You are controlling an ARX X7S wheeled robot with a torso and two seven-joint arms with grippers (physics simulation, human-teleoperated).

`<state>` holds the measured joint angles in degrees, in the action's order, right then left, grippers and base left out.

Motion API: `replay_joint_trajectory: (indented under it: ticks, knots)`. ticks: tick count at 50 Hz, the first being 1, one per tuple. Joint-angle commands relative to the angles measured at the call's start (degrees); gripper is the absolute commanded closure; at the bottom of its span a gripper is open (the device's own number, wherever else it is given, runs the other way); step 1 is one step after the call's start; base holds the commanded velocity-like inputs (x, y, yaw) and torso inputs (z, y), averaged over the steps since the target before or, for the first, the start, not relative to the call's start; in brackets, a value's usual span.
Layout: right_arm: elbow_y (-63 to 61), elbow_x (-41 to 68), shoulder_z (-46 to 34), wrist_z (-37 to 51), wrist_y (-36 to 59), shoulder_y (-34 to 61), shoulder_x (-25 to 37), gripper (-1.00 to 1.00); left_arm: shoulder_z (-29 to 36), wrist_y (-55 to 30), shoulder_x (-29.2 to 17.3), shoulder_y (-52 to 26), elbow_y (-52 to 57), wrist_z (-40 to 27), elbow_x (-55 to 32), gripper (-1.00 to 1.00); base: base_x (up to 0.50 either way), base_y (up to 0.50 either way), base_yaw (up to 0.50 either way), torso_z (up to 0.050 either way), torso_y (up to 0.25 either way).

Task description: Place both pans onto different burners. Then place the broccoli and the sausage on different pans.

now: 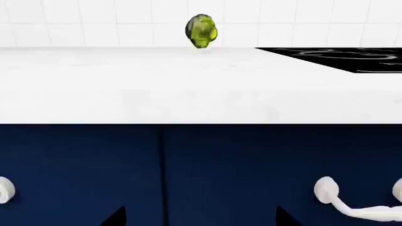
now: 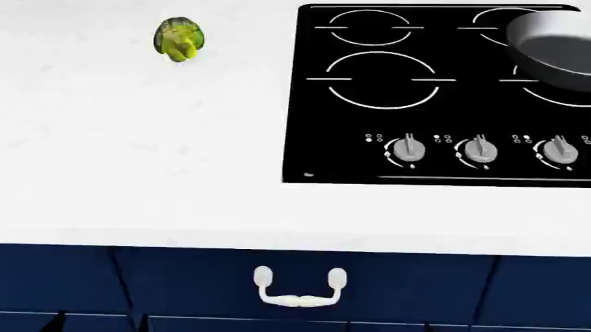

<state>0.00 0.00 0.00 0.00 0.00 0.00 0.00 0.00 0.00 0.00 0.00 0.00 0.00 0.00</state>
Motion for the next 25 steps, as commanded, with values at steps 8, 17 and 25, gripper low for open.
replay_joint_trajectory:
  ticks: [8,17,25]
  knots:
    - [0.76,2.29,-2.31,2.02,-0.81,0.25,1.93,-1.0,2.46,-0.09,-1.92,-0.37,-0.5,-2.51,-1.43,-1.0,0.0,0.0,0.0,0.0,0.0]
    - [-0.01,1.83,-2.34,2.35,-0.03,0.02,1.93,-1.0,2.23,0.02,-1.92,-0.04,0.06,-2.27,-1.98,-1.0,0.0,-0.38,0.0,0.0,0.0]
    - [0.25,2.91,-3.55,3.43,0.24,0.34,2.89,-1.0,3.48,0.13,-2.93,-0.24,-0.39,-3.37,-2.85,-1.0,0.0,-0.5,0.0,0.0,0.0]
